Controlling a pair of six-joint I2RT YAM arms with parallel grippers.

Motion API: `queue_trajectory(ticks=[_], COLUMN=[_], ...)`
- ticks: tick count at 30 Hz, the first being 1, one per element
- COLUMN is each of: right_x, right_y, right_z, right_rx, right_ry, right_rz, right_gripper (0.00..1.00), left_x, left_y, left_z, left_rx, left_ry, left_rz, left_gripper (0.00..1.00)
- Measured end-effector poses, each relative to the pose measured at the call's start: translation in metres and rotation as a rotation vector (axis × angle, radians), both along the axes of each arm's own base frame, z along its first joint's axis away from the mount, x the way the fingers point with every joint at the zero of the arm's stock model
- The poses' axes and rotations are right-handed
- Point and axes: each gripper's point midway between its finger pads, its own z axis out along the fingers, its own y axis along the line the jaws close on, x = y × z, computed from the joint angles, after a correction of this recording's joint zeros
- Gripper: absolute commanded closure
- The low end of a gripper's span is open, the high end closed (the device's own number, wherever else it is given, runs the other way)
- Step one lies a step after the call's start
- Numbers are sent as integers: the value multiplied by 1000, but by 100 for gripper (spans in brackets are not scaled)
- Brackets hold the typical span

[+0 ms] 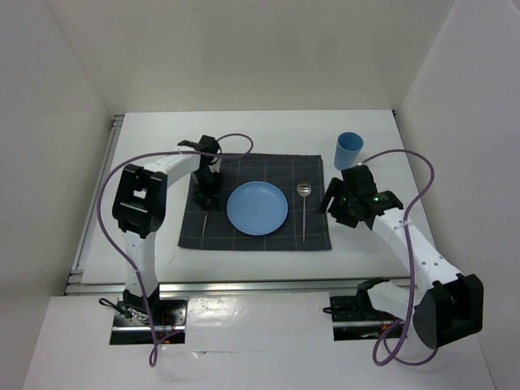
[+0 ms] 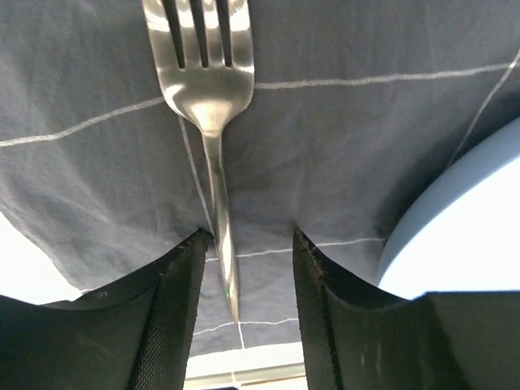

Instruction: Set the dinner table for one person

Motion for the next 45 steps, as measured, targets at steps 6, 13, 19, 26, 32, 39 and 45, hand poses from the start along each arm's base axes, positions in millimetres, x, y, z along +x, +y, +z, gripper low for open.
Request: queue_trajectory(ticks=[6, 13, 19, 26, 32, 39, 45], right_x=[21, 106, 172, 223, 235, 253, 256], right_y=[-10, -57, -115, -139, -140, -143, -143], right_z=[44, 108, 101, 63, 10, -4, 6], right_rx=[-53, -188, -260, -307, -324, -341, -374], right_ry=[-76, -179, -144, -79, 23, 33, 14], right_rz=[-47, -166, -234, -195, -155, -149, -141], right_gripper=[16, 15, 16, 21, 39, 100, 100], left_x=[-1, 19, 23, 32, 32, 19, 19], left_y=[3, 6, 12, 37, 83, 96, 93], left_z=[2, 27, 53, 89, 81, 69, 67], left_rx=[-17, -26, -8, 15, 11, 9, 6], left_ry=[14, -43, -117, -221, -189, -137, -137], left_rz=[2, -55, -122, -106, 3, 35, 28], left_gripper=[45, 48, 47, 47, 47, 47, 47])
